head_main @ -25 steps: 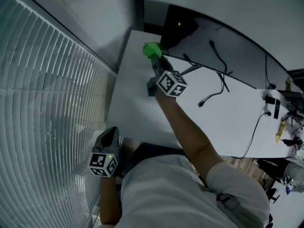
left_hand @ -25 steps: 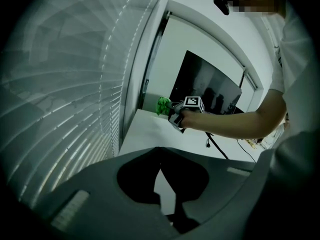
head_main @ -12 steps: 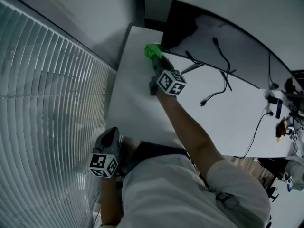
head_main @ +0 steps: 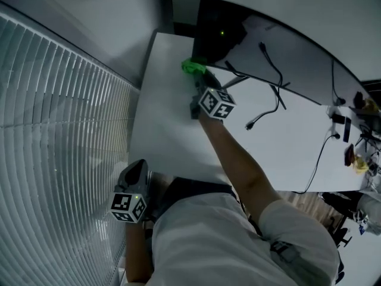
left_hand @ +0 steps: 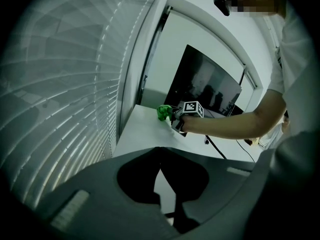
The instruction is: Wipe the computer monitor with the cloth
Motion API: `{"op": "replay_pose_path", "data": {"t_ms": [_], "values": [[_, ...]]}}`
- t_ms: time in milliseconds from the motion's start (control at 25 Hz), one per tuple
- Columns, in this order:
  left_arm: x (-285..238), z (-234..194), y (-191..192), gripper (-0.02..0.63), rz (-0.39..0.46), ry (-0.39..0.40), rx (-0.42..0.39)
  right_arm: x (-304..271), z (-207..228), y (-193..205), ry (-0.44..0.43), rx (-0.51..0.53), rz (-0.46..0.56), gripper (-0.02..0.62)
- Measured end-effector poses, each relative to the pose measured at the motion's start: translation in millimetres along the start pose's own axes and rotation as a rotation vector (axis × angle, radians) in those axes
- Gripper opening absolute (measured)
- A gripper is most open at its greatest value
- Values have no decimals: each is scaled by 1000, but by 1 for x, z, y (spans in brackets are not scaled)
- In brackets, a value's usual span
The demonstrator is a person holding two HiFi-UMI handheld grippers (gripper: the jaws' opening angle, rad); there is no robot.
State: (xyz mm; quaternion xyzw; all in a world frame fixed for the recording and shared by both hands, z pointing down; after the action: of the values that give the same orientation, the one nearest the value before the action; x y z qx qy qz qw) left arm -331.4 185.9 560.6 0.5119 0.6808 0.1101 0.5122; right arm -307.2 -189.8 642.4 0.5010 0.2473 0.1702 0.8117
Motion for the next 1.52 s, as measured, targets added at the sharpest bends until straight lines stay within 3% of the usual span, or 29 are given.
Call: {"op": "replay_pose_path", "data": {"t_ms": [960, 1520], "values": [[-28, 65, 14, 8, -67, 119, -90, 97, 115, -44, 177, -64, 70, 77], [-49, 109, 27, 8, -93, 163, -135, 148, 176, -57, 229, -80, 98, 77]]}}
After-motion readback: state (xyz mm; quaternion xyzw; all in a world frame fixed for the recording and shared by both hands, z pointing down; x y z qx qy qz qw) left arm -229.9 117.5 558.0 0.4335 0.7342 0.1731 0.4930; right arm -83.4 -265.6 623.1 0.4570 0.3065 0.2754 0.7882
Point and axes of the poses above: the fingertips, and each gripper's own axes: x backward along the fingers, z to its right, y out of its underside, the point moved 3 cm from there along x, backward along the fingers, and after that the axes turned 14 degrees about x, right-handed, at the moved point
